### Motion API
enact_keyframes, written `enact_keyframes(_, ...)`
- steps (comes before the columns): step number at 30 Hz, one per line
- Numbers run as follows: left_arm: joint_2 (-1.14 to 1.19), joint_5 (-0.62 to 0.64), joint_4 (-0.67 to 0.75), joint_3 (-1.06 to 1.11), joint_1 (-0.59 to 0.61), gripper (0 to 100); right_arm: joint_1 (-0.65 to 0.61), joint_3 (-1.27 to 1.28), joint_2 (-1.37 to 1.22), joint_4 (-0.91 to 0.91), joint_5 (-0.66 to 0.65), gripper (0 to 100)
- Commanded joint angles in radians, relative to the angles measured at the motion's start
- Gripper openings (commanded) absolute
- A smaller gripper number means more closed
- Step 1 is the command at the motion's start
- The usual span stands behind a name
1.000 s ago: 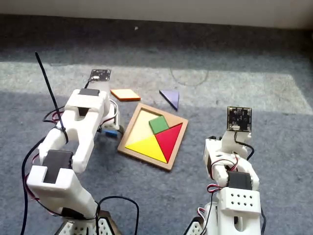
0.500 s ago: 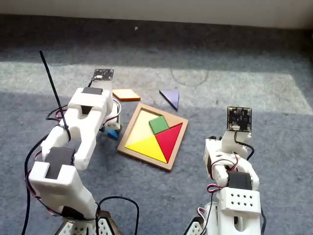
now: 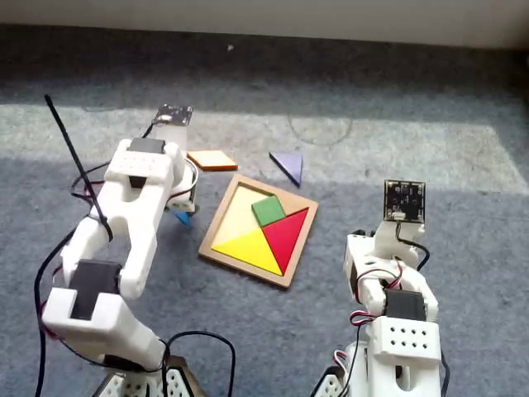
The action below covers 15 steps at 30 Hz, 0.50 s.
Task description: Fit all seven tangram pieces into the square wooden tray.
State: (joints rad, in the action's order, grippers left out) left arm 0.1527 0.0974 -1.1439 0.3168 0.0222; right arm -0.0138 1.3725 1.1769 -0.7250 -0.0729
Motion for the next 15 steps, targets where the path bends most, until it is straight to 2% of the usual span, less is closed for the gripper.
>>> enact_keyframes(1,-0.176,-0.081,-0.034,0.030,-0.071,8,0.012,-0.002,0.015,0.021,-0.012,7.7)
enact_keyframes(6,-0.260,-0.270,-0.034,0.081,-0.176,8,0.012,-0.002,0.015,0.021,-0.012,7.7)
enact_keyframes(15,-0.193,-0.700,-0.032,0.042,-0.275,8,0.012,-0.002,0.015,0.021,-0.012,7.7)
